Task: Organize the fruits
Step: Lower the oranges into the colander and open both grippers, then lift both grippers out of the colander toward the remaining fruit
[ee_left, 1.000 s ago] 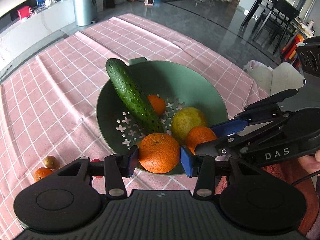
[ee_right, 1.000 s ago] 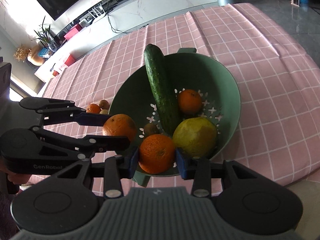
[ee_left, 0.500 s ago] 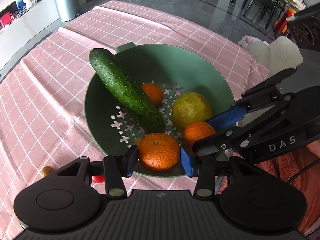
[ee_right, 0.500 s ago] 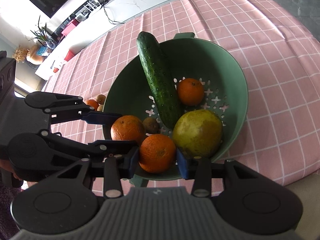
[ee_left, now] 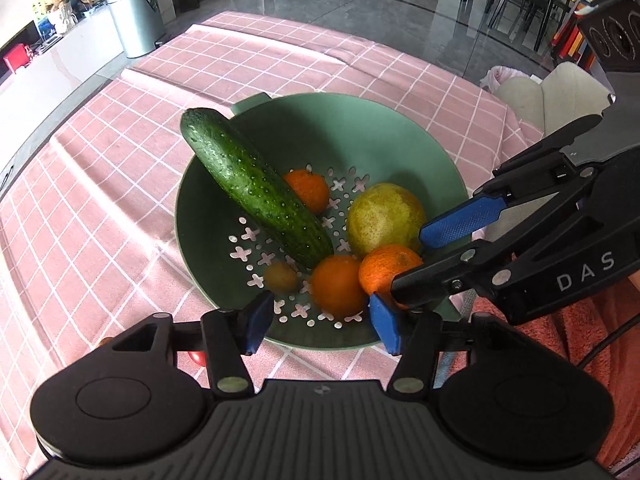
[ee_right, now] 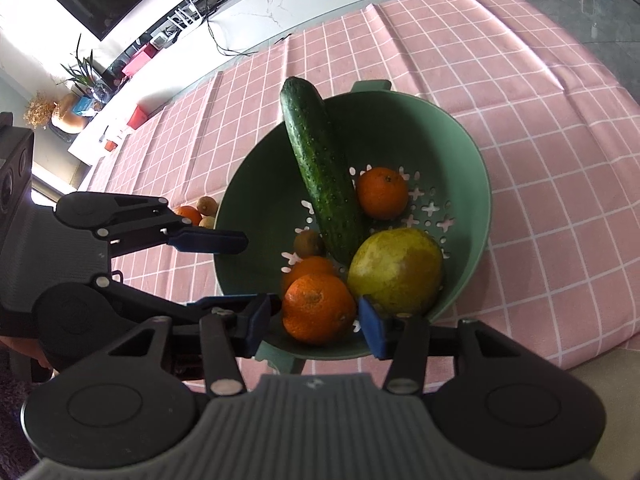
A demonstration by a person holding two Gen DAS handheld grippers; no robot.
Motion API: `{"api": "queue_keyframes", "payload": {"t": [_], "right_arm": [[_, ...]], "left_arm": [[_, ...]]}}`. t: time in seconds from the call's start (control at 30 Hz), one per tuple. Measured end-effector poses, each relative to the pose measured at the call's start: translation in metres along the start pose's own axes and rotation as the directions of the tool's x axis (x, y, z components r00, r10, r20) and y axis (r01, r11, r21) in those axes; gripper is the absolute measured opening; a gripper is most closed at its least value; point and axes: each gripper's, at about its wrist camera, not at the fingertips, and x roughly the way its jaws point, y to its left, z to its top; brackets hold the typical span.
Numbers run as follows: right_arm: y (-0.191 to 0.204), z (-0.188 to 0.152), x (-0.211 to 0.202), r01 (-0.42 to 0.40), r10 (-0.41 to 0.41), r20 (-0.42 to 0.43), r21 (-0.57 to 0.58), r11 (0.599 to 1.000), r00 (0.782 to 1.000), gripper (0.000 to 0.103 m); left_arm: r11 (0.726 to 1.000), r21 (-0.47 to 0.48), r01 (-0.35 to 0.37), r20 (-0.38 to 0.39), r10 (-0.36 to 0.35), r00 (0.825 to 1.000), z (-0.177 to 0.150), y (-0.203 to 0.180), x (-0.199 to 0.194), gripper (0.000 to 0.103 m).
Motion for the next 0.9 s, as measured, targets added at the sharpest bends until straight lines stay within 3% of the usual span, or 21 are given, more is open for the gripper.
{"api": "queue_keyframes", "payload": {"t": [0.27,0.37,0.43,0.67,0.9], "right_arm": [[0.004,-0.003,-0.012,0.024,-0.024,0.029,-0.001,1.0,0.999,0.045],[0.004,-0.004,-0.011,0.037,-0.037,0.024,0.003,0.999,0.999,0.029],[0.003,-0.003,-0.006,0.049,-0.049,0.011,0.011,0.999,0.999,0.024],[0.012,0.001,0.01,0.043,-0.043,-0.015,0.007,0.999,0.999,0.024],[0.03,0.013,0.022,0.006,-0.006,0.018,0.013,1.0,1.0,0.026]], "left_arm": [[0.999,-0.027,-0.032,0.051,0.034,0.998,-0.007,0.0,-0.028,0.067],[0.998,-0.043,-0.052,0.078,0.056,0.995,-0.012,0.001,-0.042,0.067],[0.995,-0.07,-0.069,0.096,0.075,0.993,-0.017,0.004,-0.05,0.067],[0.985,-0.139,-0.1,0.122,0.117,0.986,-0.031,0.014,-0.07,0.067],[0.977,-0.185,-0.109,0.127,0.133,0.983,-0.037,0.021,-0.074,0.067]]}}
